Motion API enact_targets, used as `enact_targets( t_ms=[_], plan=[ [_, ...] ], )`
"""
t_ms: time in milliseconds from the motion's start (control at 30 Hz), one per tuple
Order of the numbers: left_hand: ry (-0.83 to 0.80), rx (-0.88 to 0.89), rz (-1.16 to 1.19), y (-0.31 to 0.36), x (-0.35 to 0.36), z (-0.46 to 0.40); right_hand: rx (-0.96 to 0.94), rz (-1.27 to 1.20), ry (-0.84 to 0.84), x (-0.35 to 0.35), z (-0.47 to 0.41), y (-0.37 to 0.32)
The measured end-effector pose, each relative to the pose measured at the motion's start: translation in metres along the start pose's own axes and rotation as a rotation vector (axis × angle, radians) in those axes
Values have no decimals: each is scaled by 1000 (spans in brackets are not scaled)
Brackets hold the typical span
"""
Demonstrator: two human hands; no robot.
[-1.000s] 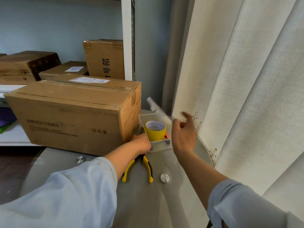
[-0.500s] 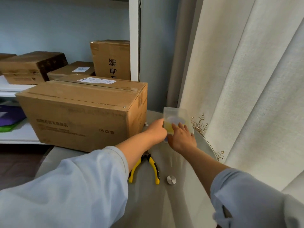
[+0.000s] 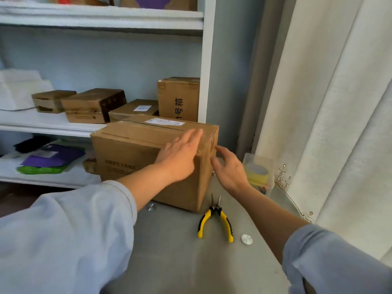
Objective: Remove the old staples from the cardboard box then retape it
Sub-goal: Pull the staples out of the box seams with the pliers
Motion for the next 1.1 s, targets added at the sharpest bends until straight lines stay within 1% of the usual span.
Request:
enact_targets(
  t_ms=[67, 133, 167, 267, 400, 467, 533, 600, 633, 700, 767, 833, 867, 967, 1033, 1100],
  plan=[
    [-85, -123, -89, -33, 2, -4, -20, -65, -42, 8, -3, -16],
    [-170, -161, -175, -55, 5, -4, 17, -100, -75, 16, -6, -24],
    [-185, -156, -203, -60, 6, -3, 41, -127, -83, 18, -6, -25],
    [-117, -117, -254, -60, 0, 3, 90, -230, -88, 20, -6, -23],
    [-12, -45, -279, -40, -5, 16, 151, -291, -11, 15, -2, -25],
    [19, -40, -257, -37, -5, 22, 160, -237, -12, 11, 2, -29],
    [80, -28, -197, -38, -9, 26, 126, -95, -9, 2, 10, -38],
    [136, -4, -123, -38, -17, 29, 74, 9, 45, -6, 18, -46],
    [124, 7, -102, -38, -19, 28, 66, 23, 77, -9, 22, -50],
    [32, 18, -110, -36, -22, 20, 80, 16, 118, -13, 28, -52],
    [-62, 5, -114, -31, -22, 11, 125, 26, 114, -12, 31, -48],
    [-99, -12, -75, -27, -20, 3, 241, 32, 49, -3, 36, -32],
    [-108, -20, -49, -25, -17, 0, 328, 37, -17, 6, 40, -19],
    [-79, -49, 21, -21, -10, 0, 563, 172, -306, 39, 60, 21],
    [-34, -40, 22, -17, -9, 0, 620, 317, -462, 55, 76, 35],
    [3, -22, 2, -12, -9, 1, 598, 453, -534, 65, 87, 40]
  ],
)
Point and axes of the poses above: each hand's wrist, its own z-axis away from the middle knuckle, its own x-axis out of the palm, y = z × x, the point moved 5 cm from there along -z, towards the middle knuckle, and after that the axes turned 14 degrees about -x, right-handed, at the moved point
